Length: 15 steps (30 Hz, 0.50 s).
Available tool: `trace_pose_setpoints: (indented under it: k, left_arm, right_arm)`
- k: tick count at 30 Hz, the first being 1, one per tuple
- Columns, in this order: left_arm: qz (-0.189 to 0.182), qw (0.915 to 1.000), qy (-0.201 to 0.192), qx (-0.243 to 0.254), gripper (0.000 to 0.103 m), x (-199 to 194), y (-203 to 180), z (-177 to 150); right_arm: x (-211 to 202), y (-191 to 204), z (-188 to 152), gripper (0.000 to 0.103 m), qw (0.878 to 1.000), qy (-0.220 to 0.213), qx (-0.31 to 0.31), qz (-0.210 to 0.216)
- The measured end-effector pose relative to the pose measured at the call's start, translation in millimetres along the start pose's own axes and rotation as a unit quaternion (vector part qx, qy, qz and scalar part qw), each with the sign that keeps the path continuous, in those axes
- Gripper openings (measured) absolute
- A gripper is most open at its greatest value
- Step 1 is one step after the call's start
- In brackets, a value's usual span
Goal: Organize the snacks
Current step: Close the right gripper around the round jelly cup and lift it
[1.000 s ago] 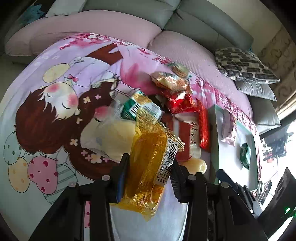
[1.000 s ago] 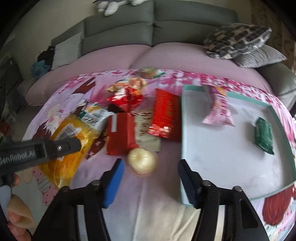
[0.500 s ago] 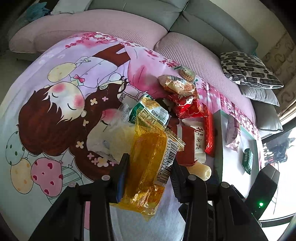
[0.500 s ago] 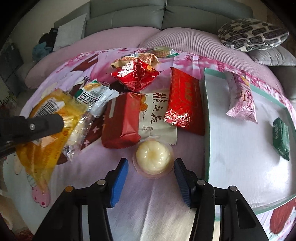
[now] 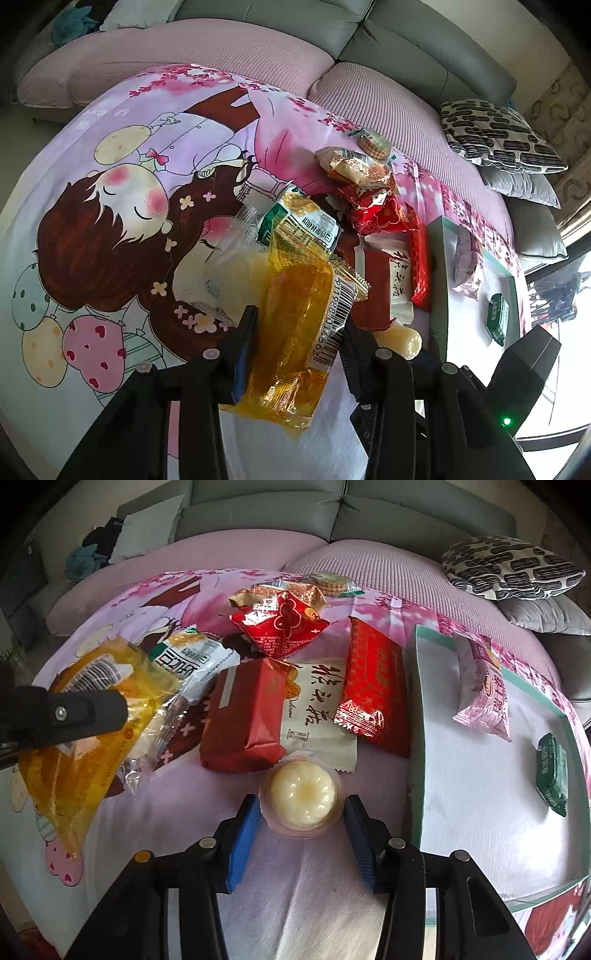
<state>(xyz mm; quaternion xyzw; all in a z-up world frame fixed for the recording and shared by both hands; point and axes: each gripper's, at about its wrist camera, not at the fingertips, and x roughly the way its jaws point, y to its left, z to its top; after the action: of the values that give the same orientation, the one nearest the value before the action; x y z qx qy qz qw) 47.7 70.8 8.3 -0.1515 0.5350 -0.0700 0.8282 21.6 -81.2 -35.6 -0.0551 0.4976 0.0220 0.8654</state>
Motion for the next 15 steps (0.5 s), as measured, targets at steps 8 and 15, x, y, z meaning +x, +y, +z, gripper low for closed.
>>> trace_pose_setpoints:
  k: [8, 15]
  left_arm:
    - [0.000, 1.0000, 0.000, -0.001, 0.043, -0.1, -0.1, -0.2]
    - [0.001, 1.0000, -0.002, -0.002, 0.043, -0.6, -0.2, -0.3]
  right_arm:
    - [-0.6, -0.7, -0.7, 0.048, 1.000, -0.003, 0.004, 0.000]
    - [-4.2, -4.2, -1.1, 0.047, 1.000, -0.008, 0.018, 0.001]
